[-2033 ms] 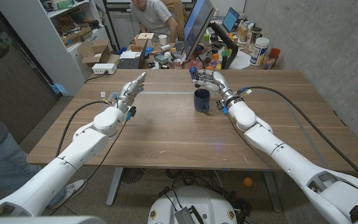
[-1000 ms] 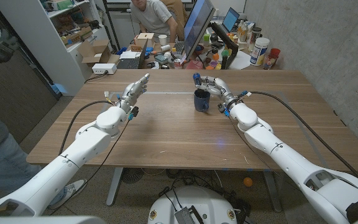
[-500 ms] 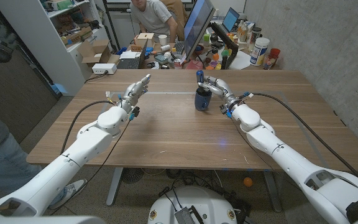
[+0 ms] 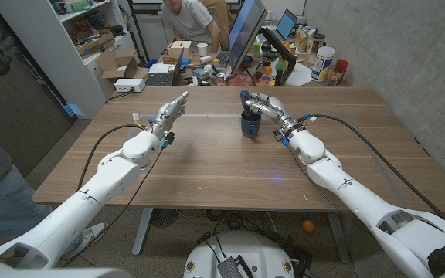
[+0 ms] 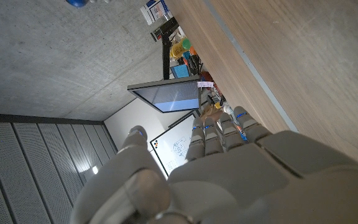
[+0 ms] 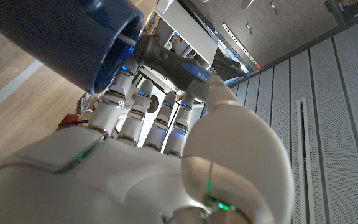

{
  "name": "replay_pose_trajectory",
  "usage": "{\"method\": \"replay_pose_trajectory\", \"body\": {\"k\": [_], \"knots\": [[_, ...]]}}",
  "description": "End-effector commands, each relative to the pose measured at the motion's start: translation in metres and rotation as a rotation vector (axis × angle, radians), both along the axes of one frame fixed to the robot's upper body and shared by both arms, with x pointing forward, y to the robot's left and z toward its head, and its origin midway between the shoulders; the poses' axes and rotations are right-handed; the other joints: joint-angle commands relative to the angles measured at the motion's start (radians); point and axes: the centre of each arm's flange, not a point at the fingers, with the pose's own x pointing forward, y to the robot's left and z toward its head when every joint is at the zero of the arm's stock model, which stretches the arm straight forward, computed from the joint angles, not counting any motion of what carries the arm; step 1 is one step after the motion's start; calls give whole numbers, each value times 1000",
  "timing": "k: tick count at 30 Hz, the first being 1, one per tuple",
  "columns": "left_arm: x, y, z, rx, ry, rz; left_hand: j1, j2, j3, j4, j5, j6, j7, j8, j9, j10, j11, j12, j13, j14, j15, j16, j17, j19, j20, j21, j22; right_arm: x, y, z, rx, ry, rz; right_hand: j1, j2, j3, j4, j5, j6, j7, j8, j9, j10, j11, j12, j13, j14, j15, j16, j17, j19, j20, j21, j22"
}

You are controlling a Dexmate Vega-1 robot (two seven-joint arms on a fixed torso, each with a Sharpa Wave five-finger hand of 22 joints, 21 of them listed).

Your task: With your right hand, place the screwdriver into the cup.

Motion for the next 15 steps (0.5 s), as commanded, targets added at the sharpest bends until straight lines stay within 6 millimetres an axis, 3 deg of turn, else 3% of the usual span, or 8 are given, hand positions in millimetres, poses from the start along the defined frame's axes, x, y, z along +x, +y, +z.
{"method": "replay_pose_trajectory", "body": {"k": [1,15], "knots": [[5,-3,3,7,-6,-17,0,9,3,-4,-6,13,0,4,4,9,-3,-1,4,6,7,-1,3,4,0,-2,6,-13,-2,5,-6,-48,11,-10,-1,-3,5,8,-6,-1,-5,2,-6,6,8,5,-11,2,0,1,-4,13,-1,4],[6,-1,3,7,-5,-23,-1,10,3,-6,-6,18,0,4,4,10,-5,-1,4,7,6,-1,3,6,0,-4,6,-18,-1,14,17,-71,13,-39,10,-1,17,12,-17,3,-13,4,-23,19,10,8,-41,3,0,-2,-35,15,-6,3]]}}
